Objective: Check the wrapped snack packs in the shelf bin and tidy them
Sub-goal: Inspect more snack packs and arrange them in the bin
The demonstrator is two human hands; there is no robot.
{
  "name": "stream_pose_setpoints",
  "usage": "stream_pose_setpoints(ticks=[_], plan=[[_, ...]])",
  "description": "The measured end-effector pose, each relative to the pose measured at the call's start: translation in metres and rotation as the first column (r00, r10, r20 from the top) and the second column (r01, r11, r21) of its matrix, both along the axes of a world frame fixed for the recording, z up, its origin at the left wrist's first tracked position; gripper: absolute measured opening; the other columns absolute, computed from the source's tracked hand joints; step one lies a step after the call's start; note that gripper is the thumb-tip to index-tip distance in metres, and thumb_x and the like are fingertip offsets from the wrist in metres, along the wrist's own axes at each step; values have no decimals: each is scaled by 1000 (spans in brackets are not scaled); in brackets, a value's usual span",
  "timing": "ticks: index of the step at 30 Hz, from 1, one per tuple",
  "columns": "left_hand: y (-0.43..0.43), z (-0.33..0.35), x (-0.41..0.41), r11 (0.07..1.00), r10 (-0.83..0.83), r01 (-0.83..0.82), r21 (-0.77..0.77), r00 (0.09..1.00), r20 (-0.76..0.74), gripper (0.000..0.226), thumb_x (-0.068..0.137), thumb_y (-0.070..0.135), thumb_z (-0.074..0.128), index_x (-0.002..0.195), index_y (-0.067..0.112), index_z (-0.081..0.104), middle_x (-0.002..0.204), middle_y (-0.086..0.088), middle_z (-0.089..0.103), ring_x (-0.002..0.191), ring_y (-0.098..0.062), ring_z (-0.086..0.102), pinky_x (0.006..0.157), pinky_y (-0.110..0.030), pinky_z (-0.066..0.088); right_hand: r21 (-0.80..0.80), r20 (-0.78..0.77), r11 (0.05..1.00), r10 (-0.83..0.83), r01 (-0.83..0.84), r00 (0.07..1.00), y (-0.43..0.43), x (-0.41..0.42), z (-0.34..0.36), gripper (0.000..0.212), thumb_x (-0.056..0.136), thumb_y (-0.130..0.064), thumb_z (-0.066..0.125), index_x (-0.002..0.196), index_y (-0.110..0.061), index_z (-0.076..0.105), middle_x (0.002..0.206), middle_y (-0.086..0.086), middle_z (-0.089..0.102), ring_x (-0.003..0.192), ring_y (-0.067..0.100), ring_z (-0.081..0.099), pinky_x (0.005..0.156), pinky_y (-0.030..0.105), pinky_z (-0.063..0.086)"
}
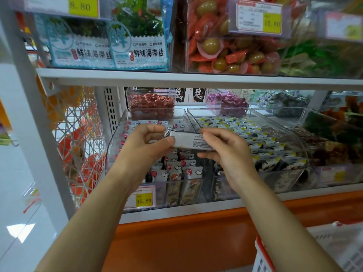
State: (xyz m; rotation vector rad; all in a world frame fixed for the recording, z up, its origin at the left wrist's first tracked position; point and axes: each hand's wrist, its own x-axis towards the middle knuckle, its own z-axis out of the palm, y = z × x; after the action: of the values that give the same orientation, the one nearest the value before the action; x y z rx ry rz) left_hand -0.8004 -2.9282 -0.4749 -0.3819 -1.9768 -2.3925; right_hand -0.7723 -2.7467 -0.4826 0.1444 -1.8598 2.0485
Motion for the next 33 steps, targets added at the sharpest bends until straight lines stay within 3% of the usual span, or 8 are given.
stream_pose_setpoints(ticks=[4,8,12,16,19,23,29,33], plan=[[-1,2,7,979,-48,32,-202,996,-72,34,82,12,67,110,30,62,111,1,59,89,-12,69,86,-26,51,53,-46,995,-79,81,996,-1,-1,1,15,85,-12,65,76,-21,72,80,0,69,78,16,68,62,29,58],[1,6,12,927,-68,19,-375,991,-118,31,82,17,69,105,37,63,109,0,62,94,-14,64,73,-19,49,167,-119,955,-227,245,966,0,-4,-1,22,86,-18,66,65,-24,69,63,-10,65,69,14,64,63,36,57],[9,6,13,928,2,-24,-371,998,-58,14,83,20,67,95,20,63,102,-12,62,88,-25,64,81,-36,54,247,-200,929,-230,276,952,-5,-3,-2,19,86,-18,65,68,-20,69,65,3,65,66,26,64,59,45,55],[9,7,10,947,36,-41,-318,999,-22,13,80,19,70,79,8,63,84,-7,66,76,-23,65,66,-33,57,296,-229,925,-174,239,958,-7,-3,-3,16,87,-19,64,73,-14,70,71,14,65,72,36,61,65,56,51],[4,10,9,971,-17,34,-238,997,72,12,77,15,71,75,4,67,74,-1,70,65,-12,67,55,-20,53,321,-235,921,-150,222,960,-4,-2,-2,16,87,-19,64,74,-14,71,70,11,65,70,30,60,64,48,52],[-1,11,8,985,-36,59,-161,989,144,12,77,12,70,75,0,69,73,-7,72,64,-16,69,53,-22,54,364,-247,907,-126,213,961,-5,0,-2,18,87,-18,64,71,-21,70,67,0,64,64,16,58,60,36,47],[6,5,7,976,-4,2,-218,1000,-7,7,82,13,66,79,13,72,82,-4,70,75,-17,69,62,-19,56,228,-158,954,-160,194,974,-7,-3,-4,19,90,-18,60,73,-22,68,64,-12,66,63,10,66,53,32,58],[9,2,2,982,42,-46,-185,999,-24,10,86,11,61,82,14,70,87,-5,70,77,-14,70,65,-18,56,60,-78,997,59,-54,995,1,-7,-1,20,87,-12,63,96,-29,66,94,-4,70,87,13,69,69,27,58]])
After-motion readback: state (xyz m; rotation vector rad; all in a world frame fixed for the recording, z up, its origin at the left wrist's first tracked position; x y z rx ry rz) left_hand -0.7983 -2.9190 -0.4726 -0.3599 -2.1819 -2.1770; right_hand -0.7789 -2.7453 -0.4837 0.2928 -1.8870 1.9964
